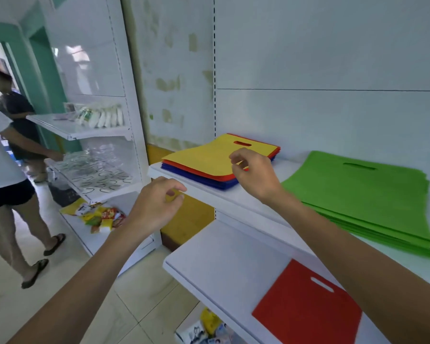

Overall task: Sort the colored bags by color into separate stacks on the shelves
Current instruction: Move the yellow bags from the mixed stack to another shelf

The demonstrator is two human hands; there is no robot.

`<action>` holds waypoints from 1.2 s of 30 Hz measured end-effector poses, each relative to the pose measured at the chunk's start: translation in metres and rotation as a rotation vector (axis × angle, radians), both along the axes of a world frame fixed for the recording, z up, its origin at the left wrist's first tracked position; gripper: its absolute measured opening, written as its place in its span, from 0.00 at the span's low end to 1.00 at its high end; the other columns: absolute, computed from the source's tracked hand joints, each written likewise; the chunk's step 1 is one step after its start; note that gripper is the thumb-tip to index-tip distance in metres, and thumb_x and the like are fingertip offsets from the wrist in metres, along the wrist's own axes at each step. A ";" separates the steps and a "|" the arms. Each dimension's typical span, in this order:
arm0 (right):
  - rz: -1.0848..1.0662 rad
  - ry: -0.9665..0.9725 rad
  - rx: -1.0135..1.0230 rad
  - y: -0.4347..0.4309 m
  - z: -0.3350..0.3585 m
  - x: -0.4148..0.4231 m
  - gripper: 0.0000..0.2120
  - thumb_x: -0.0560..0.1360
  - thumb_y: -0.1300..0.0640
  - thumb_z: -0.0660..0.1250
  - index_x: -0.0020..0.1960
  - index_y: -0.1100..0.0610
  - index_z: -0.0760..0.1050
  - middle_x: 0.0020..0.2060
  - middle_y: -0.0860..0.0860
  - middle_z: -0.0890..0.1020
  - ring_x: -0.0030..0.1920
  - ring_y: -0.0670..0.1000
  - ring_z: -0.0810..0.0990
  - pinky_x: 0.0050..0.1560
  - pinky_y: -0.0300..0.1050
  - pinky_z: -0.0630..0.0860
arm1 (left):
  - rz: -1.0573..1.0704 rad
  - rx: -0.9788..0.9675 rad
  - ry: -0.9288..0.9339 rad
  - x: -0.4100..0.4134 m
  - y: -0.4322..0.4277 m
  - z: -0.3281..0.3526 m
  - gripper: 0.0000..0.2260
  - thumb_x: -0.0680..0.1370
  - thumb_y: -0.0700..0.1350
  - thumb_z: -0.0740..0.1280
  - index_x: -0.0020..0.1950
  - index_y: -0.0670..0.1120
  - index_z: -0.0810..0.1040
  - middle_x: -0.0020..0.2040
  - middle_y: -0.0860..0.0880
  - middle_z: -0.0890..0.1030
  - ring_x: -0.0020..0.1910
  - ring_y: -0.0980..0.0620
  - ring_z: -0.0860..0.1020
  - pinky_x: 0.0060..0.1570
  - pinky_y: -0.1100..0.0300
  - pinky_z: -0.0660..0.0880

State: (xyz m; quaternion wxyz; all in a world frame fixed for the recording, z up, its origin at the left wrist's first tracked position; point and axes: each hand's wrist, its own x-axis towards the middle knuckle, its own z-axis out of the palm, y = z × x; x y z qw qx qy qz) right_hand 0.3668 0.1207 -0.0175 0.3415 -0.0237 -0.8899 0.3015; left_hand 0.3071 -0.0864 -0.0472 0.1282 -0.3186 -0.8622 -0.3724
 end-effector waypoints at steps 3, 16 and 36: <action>-0.024 -0.001 0.023 0.010 0.011 -0.024 0.12 0.76 0.64 0.61 0.58 0.61 0.75 0.52 0.53 0.80 0.46 0.49 0.76 0.49 0.38 0.72 | -0.034 0.033 -0.001 -0.025 0.015 0.002 0.07 0.76 0.41 0.64 0.50 0.50 0.79 0.51 0.52 0.76 0.49 0.56 0.74 0.46 0.63 0.69; -0.165 -0.031 0.008 0.054 0.020 -0.119 0.13 0.76 0.64 0.60 0.59 0.61 0.74 0.53 0.54 0.79 0.49 0.50 0.77 0.47 0.39 0.71 | -0.065 0.112 0.065 -0.144 0.041 0.028 0.07 0.77 0.40 0.64 0.52 0.47 0.80 0.49 0.54 0.75 0.48 0.57 0.73 0.45 0.65 0.67; -1.190 -0.336 -0.203 0.060 -0.027 -0.184 0.20 0.77 0.54 0.60 0.64 0.64 0.64 0.62 0.62 0.70 0.62 0.62 0.69 0.56 0.52 0.70 | -0.414 -0.125 -0.176 -0.348 0.122 -0.006 0.14 0.75 0.46 0.67 0.59 0.46 0.77 0.56 0.45 0.79 0.53 0.48 0.76 0.45 0.62 0.67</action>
